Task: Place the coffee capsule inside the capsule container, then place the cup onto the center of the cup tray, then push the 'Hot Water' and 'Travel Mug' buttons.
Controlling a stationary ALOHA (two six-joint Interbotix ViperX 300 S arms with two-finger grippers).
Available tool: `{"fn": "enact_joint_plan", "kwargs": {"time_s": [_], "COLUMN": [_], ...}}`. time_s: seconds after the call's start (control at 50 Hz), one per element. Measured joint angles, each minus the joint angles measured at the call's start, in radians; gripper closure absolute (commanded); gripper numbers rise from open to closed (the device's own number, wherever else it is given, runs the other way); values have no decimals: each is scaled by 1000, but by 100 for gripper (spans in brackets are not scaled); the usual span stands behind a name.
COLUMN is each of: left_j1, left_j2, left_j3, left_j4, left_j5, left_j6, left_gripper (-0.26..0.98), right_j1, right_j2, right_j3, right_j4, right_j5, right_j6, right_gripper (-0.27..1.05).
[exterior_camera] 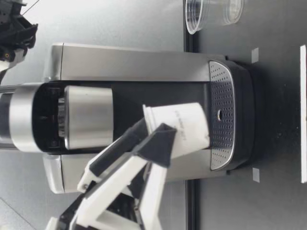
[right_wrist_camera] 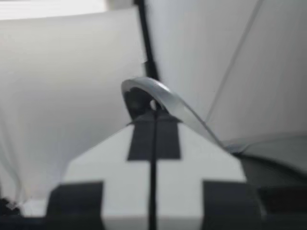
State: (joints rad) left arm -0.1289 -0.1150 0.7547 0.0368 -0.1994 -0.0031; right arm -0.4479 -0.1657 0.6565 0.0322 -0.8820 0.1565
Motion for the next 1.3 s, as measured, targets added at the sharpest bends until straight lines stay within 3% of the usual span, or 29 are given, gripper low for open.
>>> {"fn": "enact_joint_plan", "kwargs": {"time_s": [0.14,0.36,0.64,0.78,0.92,1.12,1.3], "left_j1": [21,86,130,130,130,130,129], "left_j2": [-37,-132,-207,-225,-232,-227,-210], "left_j3": [-9,-55,-229,-337,-426,-440,-430], "left_j4": [2,3,31,118,290,466,543], "left_j5": [2,103,391,580,726,706,678], "left_j6": [32,235,522,551,545,532,532], "left_gripper": [22,22,23,23,23,23,23], "right_j1": [-40,-92,-97,-104,-124,-124,-124], "right_j2": [20,60,57,31,-2,-29,-35], "right_j3": [-31,-75,-81,-60,-21,29,40], "right_j4": [0,0,-3,-3,0,-2,-3], "right_j5": [14,38,40,38,35,11,2], "right_j6": [0,2,0,-3,-5,-5,-5], "right_gripper": [76,76,76,76,76,76,76]}}
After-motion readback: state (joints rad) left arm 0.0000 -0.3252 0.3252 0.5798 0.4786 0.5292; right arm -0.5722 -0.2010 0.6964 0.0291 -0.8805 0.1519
